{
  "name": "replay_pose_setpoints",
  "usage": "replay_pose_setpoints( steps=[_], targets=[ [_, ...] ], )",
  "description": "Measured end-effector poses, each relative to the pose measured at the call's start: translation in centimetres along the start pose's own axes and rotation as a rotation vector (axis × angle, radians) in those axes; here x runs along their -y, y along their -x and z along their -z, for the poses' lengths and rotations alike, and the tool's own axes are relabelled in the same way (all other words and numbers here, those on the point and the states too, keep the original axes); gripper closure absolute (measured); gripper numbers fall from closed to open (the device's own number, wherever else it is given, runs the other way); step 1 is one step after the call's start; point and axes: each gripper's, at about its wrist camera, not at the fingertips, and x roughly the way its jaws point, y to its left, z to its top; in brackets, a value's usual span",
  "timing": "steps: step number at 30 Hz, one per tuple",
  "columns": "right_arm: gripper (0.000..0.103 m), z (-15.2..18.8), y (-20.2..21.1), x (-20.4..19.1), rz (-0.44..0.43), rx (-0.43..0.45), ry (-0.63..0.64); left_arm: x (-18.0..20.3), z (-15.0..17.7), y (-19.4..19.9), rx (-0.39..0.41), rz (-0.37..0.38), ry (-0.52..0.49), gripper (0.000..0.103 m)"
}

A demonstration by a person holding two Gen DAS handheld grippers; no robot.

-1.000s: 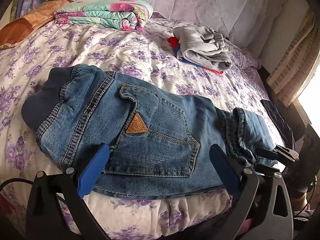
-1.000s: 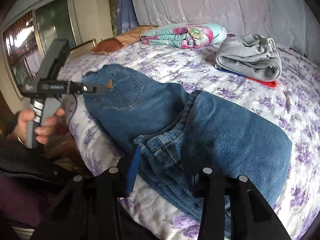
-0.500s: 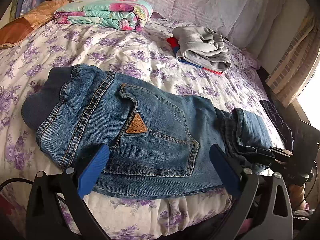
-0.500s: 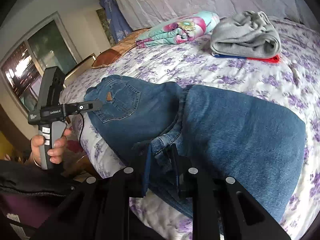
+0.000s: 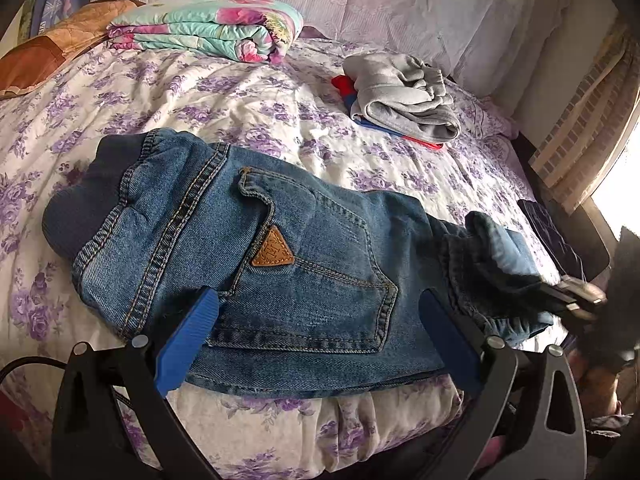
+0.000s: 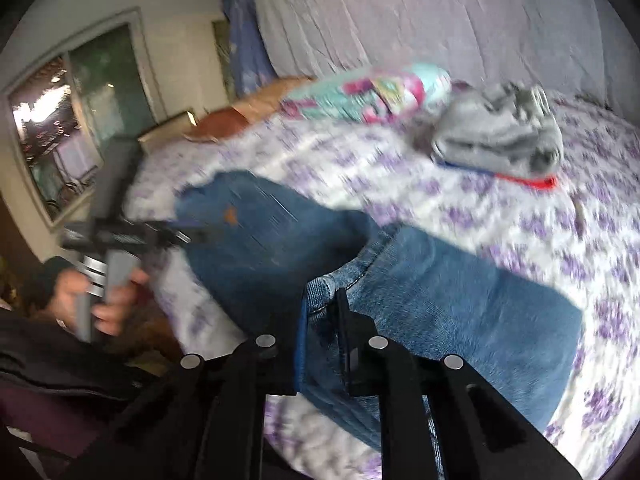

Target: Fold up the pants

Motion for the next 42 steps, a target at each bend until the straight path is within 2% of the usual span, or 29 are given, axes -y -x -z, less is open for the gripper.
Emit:
replay_pose_setpoints(
  steps=[2,6,10,11,13,15,20,24,25,26,27,30,31,33,37,39,41,42],
  targets=[
    [0.089,0.0,-0.4,-0.6,0.003,-0.015,0.027,0.1,0.0,0.0,0.001,-0.006,-0.002,0.005],
    [0.087,2.6,-4.1,-1.0,0.052,-0.119,0.060,0.1,0.1,0.0,0.006,-0.009,-0.007,0.005],
    [0.082,3.3,-4.1,-1.2,0.045,-0.108,0.074,0.2,0.1,0.1,0.004,-0.014,-0.012,0.005],
    [0.080,3.3,-3.9,-1.3,0.045,-0.105,0.086,0.2,0.1,0.1,0.004,-0.014,-0.011,0.005],
    [0.066,3.5,-3.8,-1.6,0.026,-0.109,0.107,0.1,0.1,0.1,0.005,-0.014,-0.007,0.005],
    [0.062,3.8,-3.9,-2.2,0.032,-0.109,0.141,0.1,0.1,0.1,0.008,-0.012,-0.008,0.005],
    [0.064,3.7,-4.5,-2.0,0.077,-0.114,0.146,0.0,0.1,0.1,0.007,-0.008,-0.008,0.005],
    [0.064,4.1,-5.6,-2.5,0.134,-0.153,0.193,0.1,0.1,0.1,0.008,-0.010,-0.011,0.005],
    [0.067,4.0,-5.7,-2.5,0.133,-0.152,0.179,0.1,0.1,0.1,0.008,-0.012,-0.012,0.005],
    [0.070,3.8,-5.4,-2.1,0.111,-0.140,0.137,0.1,0.1,0.1,0.009,-0.013,-0.014,0.005],
    [0.075,3.4,-4.9,-0.6,0.039,-0.120,0.031,0.0,0.2,0.1,0.009,-0.009,-0.014,0.005],
    [0.081,2.9,-3.7,2.7,-0.122,-0.073,-0.184,0.0,0.1,0.2,0.009,0.007,-0.012,0.005],
    [0.082,2.8,-3.4,3.2,-0.139,-0.053,-0.215,-0.1,0.1,0.2,0.008,0.009,-0.012,0.005],
    [0.082,2.0,-2.9,3.1,-0.167,-0.022,-0.234,-0.2,0.0,0.2,0.008,0.018,-0.008,0.005],
    [0.082,-0.7,-2.1,1.9,-0.152,0.047,-0.180,-0.5,0.1,0.3,0.009,0.033,0.001,0.005],
    [0.082,-1.4,-3.3,0.6,-0.076,0.018,-0.109,-0.6,0.1,0.4,0.011,0.040,0.008,0.005],
    [0.080,-0.1,-6.6,-0.1,-0.013,-0.099,-0.067,-1.0,0.1,1.1,0.020,0.059,0.038,0.005],
    [0.074,1.0,-7.7,-0.4,0.004,-0.143,-0.047,-1.4,0.1,1.7,0.028,0.072,0.063,0.005]
  ],
)
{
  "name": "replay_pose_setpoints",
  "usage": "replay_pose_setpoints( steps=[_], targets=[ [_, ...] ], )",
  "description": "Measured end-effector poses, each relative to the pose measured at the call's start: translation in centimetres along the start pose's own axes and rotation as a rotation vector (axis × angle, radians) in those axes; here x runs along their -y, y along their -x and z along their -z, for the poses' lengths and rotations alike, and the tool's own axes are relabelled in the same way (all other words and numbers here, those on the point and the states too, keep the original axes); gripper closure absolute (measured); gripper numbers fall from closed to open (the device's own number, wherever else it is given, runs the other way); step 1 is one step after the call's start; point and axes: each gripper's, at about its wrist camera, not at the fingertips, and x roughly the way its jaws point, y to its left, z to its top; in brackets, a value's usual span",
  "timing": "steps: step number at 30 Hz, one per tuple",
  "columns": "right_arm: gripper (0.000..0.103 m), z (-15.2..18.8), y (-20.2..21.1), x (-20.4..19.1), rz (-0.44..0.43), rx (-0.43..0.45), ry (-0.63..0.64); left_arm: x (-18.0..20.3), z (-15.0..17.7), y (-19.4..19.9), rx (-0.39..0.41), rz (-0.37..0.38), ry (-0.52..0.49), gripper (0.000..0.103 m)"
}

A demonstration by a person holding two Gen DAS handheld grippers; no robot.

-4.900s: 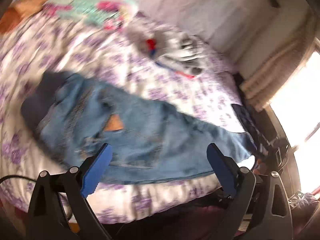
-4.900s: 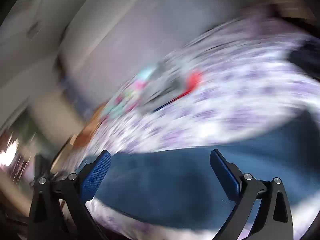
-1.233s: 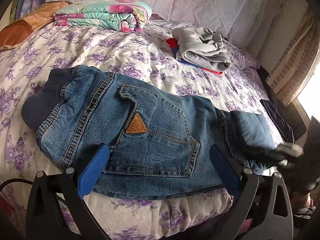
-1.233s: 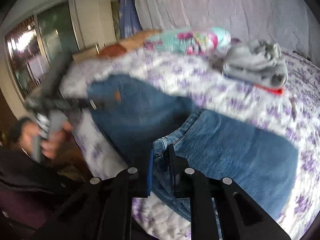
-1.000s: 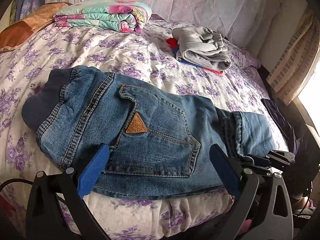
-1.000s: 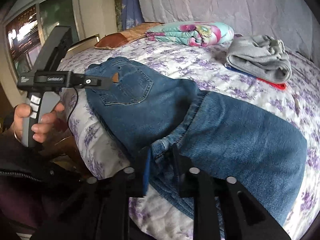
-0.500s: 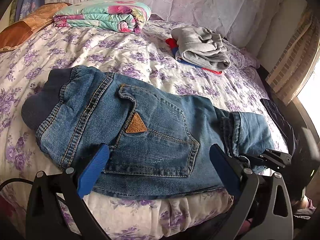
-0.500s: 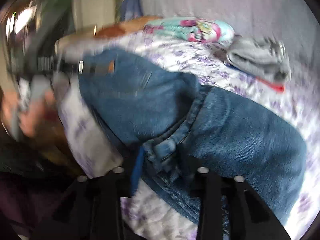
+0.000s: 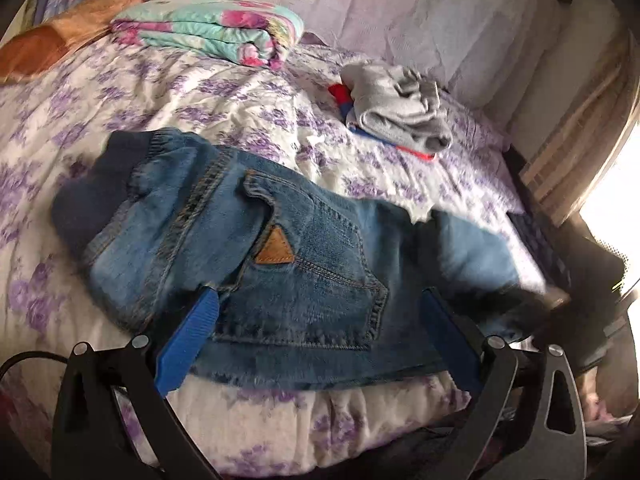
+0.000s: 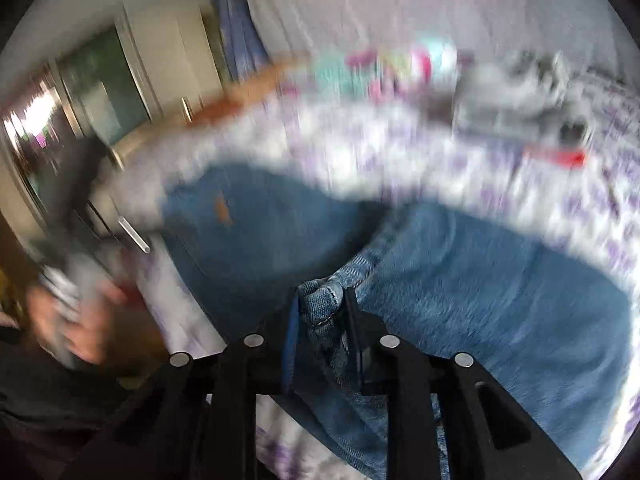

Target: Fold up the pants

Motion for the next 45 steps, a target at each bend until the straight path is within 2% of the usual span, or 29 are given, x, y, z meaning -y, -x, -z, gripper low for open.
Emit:
replay_pose_setpoints(
  steps=[2,4,7,9,11,15,18,20,22,23,26,29,33,36,39,40,42,43,44,45],
  targets=[
    [0.070,1.1,0.1,-1.0,0.038,0.042,0.065,-1.0,0.2,1.7,0.014,0.021,0.058,0.005],
    [0.052,2.0,1.6,-2.3,0.055,0.117,0.108,-2.7,0.6,3.1,0.020,0.036,0.133,0.005],
    [0.037,3.2,4.0,-3.3,0.085,0.239,0.123,-5.8,1.5,3.5,-0.003,0.048,0.301,0.005],
    [0.036,3.9,4.9,-3.3,0.071,0.277,0.105,-7.5,1.9,2.8,-0.015,0.063,0.392,0.005],
    [0.036,4.2,5.1,-3.3,0.061,0.287,0.095,-8.1,1.7,1.9,-0.010,0.084,0.436,0.005],
    [0.036,4.5,5.6,-3.3,0.077,0.297,0.100,-7.7,-0.4,0.3,0.048,0.097,0.451,0.005],
    [0.036,5.0,6.5,-2.5,0.114,0.322,0.062,-7.8,-1.2,-1.3,0.055,0.090,0.485,0.005],
    [0.036,5.3,6.8,-1.3,0.151,0.326,0.013,-6.9,-1.4,-1.3,0.077,0.053,0.440,0.012],
    [0.036,5.9,7.5,0.4,0.163,0.342,-0.065,-5.9,-1.3,-0.2,0.113,-0.017,0.370,0.059],
    [0.036,6.3,8.0,1.4,0.159,0.356,-0.105,-5.5,-1.3,0.5,0.137,-0.052,0.340,0.070],
    [0.036,7.5,9.6,4.1,0.167,0.405,-0.211,-3.4,-1.9,2.6,0.185,-0.048,0.258,0.074],
    [0.036,8.4,11.4,6.6,0.165,0.444,-0.298,1.4,-3.1,3.5,0.215,-0.069,0.093,0.075],
    [0.036,9.8,14.7,9.6,0.209,0.523,-0.385,9.5,-3.5,3.6,0.211,-0.016,-0.129,0.077],
    [0.036,11.2,17.3,11.1,0.264,0.580,-0.429,16.4,-2.5,2.4,0.152,0.059,-0.314,0.077],
    [0.035,12.5,19.1,12.6,0.323,0.614,-0.467,22.6,0.4,-1.5,0.001,0.148,-0.500,0.079],
    [0.034,12.9,19.4,13.0,0.336,0.614,-0.482,24.2,1.8,-4.0,-0.108,0.189,-0.547,0.079],
    [0.032,13.5,19.4,14.0,0.334,0.595,-0.512,25.4,4.3,-9.3,-0.345,0.240,-0.588,0.079],
    [0.030,13.7,19.3,14.3,0.326,0.583,-0.519,25.3,5.3,-11.1,-0.425,0.246,-0.591,0.079],
    [0.030,13.9,19.1,14.5,0.311,0.569,-0.525,24.8,5.9,-12.6,-0.469,0.250,-0.575,0.081],
    [0.029,14.0,18.9,14.6,0.287,0.555,-0.525,24.4,5.6,-12.5,-0.475,0.272,-0.552,0.082]
  ],
)
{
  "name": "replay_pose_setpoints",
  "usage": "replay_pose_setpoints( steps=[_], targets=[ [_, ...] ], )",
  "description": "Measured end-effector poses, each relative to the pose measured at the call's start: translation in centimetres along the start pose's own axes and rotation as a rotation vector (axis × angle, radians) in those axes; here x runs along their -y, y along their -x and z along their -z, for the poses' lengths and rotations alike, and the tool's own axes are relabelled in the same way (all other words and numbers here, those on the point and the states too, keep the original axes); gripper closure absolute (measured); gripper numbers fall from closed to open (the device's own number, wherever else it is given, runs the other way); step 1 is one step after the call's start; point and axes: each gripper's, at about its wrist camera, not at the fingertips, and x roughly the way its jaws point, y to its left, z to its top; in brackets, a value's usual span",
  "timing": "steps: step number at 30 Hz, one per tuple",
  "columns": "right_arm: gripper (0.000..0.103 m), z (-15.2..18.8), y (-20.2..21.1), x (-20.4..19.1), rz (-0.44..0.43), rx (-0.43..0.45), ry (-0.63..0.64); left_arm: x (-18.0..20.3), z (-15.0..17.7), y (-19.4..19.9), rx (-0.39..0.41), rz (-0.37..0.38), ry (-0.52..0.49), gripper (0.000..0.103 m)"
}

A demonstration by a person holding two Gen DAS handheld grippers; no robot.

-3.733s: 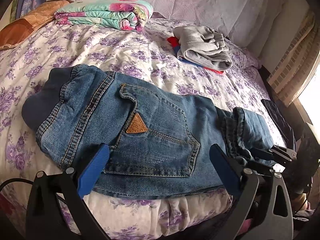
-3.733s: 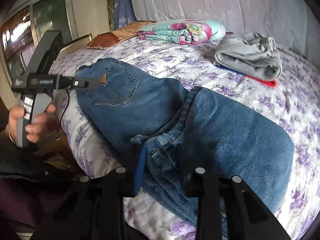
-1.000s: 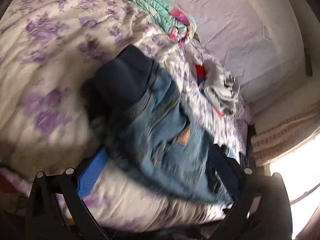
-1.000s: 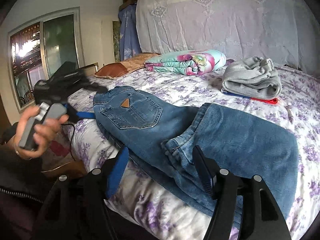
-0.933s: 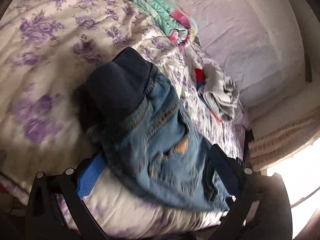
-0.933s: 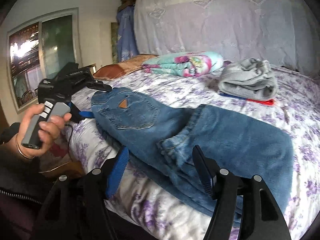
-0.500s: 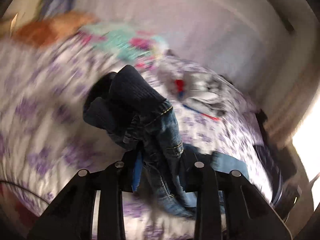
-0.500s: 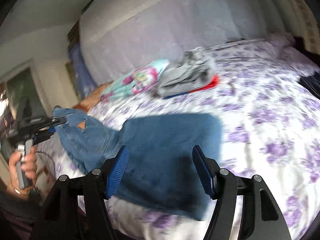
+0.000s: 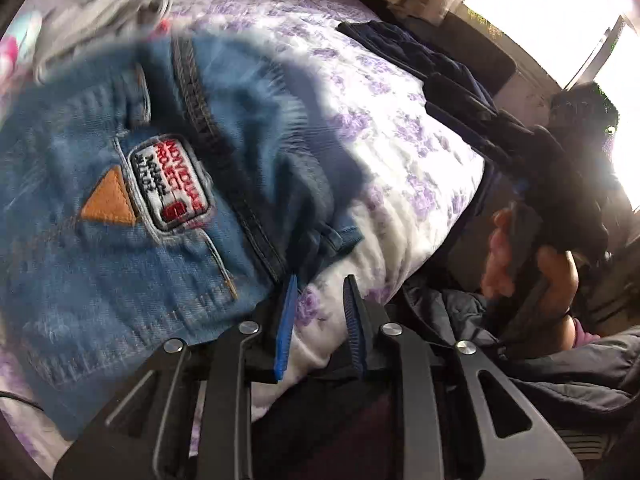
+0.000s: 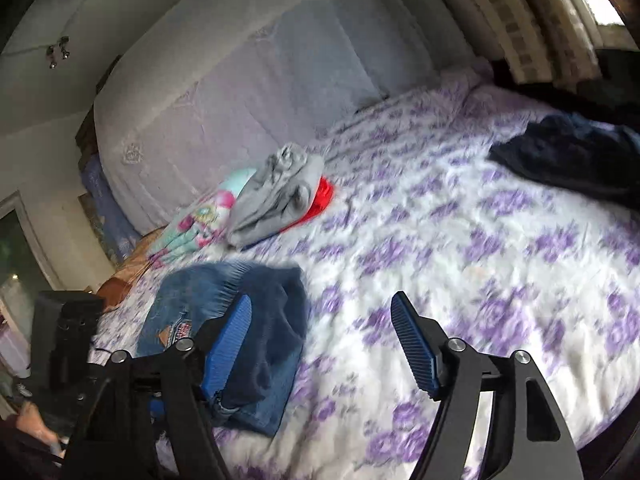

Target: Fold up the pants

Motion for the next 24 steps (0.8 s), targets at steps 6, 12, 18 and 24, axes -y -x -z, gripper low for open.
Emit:
replay_pose_setpoints(
  steps=[6,12,18,24],
  targets=[
    [0.019,-1.0,-0.5,-1.6,-0.087,-0.006,0.029,-0.5,0.0,8.4,0.209,0.043,0.019,0.016],
    [0.018,-0.3,-6.1,-5.1,-0.036,-0.182,0.150,-6.0,-0.8,3.9,0.174,0.023,0.180,0.019],
    [0.009,0.3,-6.9,-1.0,-0.254,-0.285,-0.131,-6.4,0.7,7.1,0.241,0.164,0.194,0.018],
    [0.003,1.0,-8.4,0.0,-0.391,-0.404,-0.252,-14.0,5.3,11.2,0.378,0.165,0.429,0.005]
  ],
)
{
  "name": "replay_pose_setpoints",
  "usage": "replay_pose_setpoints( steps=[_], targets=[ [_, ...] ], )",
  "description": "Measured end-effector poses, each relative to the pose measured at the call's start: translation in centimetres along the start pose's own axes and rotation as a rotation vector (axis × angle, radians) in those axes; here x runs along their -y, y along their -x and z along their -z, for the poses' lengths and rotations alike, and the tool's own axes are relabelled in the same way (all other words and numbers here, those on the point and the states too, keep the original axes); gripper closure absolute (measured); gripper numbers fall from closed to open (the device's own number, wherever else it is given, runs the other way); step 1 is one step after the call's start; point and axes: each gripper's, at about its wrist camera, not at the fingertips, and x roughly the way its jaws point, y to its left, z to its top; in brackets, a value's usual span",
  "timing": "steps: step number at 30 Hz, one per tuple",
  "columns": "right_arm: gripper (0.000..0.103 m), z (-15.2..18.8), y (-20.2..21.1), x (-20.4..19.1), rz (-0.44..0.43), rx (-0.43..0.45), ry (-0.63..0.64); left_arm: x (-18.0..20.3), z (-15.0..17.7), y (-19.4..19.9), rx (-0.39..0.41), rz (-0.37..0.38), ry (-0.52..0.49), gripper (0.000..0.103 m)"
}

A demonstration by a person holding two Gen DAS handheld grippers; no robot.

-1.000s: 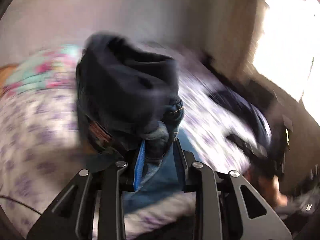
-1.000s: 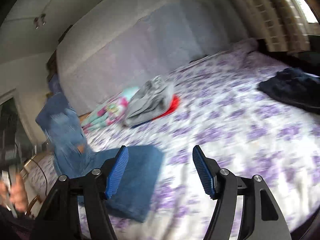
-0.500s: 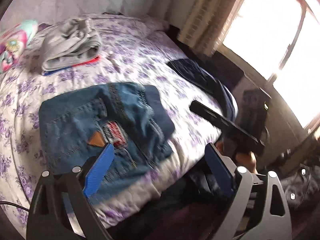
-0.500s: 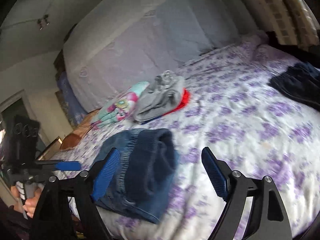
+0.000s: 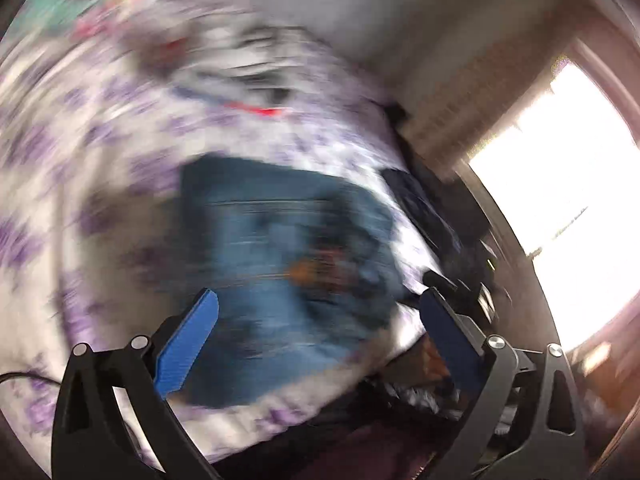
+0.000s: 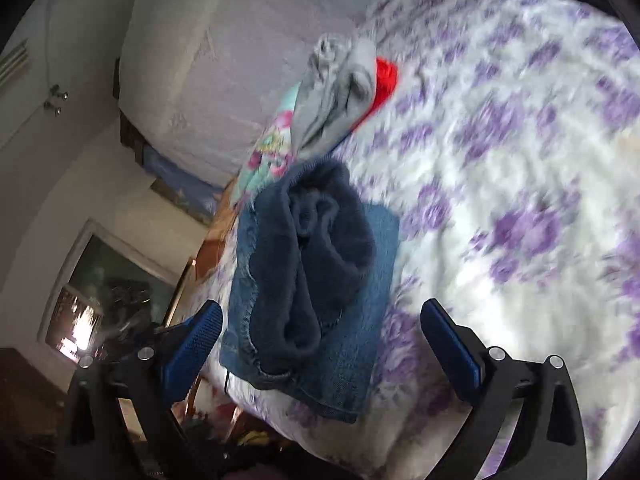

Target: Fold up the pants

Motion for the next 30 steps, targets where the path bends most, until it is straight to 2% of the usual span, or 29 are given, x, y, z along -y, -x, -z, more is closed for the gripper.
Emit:
replay_pose_setpoints(
  steps=[2,3,4,6,8,11,13,16,17,19,24,28,30],
  targets=[
    [0.003,0.1,-1.5,-0.9,-0.008,-0.039,0.038,-2.9,0.0,-0.8,-0.007,-0.014,0.102,0.005],
    [0.003,0.0,-2.1,-1.4,-0.016,-0.063,0.050,-3.3,0.0,-1.4,-0.011,-0.029,0.102,0.005],
    [0.003,0.0,-2.8,-1.8,-0.019,-0.085,0.058,-3.1,0.0,-2.4,-0.020,-0.044,0.082,0.005],
    [0.003,-0.3,-4.0,-2.4,0.001,-0.119,0.055,-1.9,-0.1,-4.3,-0.046,-0.021,0.042,0.005],
    [0.003,-0.3,-4.6,-2.7,0.035,-0.146,0.041,-0.6,-0.3,-5.5,-0.046,-0.069,-0.026,0.005],
    [0.003,-0.2,-5.5,-3.1,0.044,-0.169,0.080,-1.2,-0.9,-7.5,-0.062,-0.080,-0.021,0.005],
    [0.027,-0.1,-5.7,-3.7,0.092,-0.177,0.111,-1.5,-0.7,-8.2,-0.085,-0.094,-0.036,0.009],
    [0.043,0.3,-4.7,-4.7,0.116,-0.141,0.124,-0.6,-0.3,-6.8,-0.054,-0.117,-0.082,0.027],
    [0.045,0.4,-4.1,-5.3,0.120,-0.122,0.148,-0.3,-0.3,-6.0,-0.042,-0.100,-0.080,0.029],
    [0.048,0.8,-3.0,-7.1,0.111,-0.082,0.198,0.5,-0.4,-4.9,-0.025,-0.079,-0.083,0.030],
    [0.048,0.2,-0.7,-9.7,0.073,-0.018,0.254,3.5,-0.5,-3.2,0.020,-0.094,-0.148,0.030],
    [0.048,-2.0,0.1,-11.5,0.067,0.019,0.310,4.7,-2.9,-2.4,0.075,-0.076,-0.163,0.030],
    [0.048,-4.9,0.1,-12.6,0.077,0.044,0.347,5.4,-5.6,-2.4,0.094,-0.075,-0.173,0.030]
  ],
)
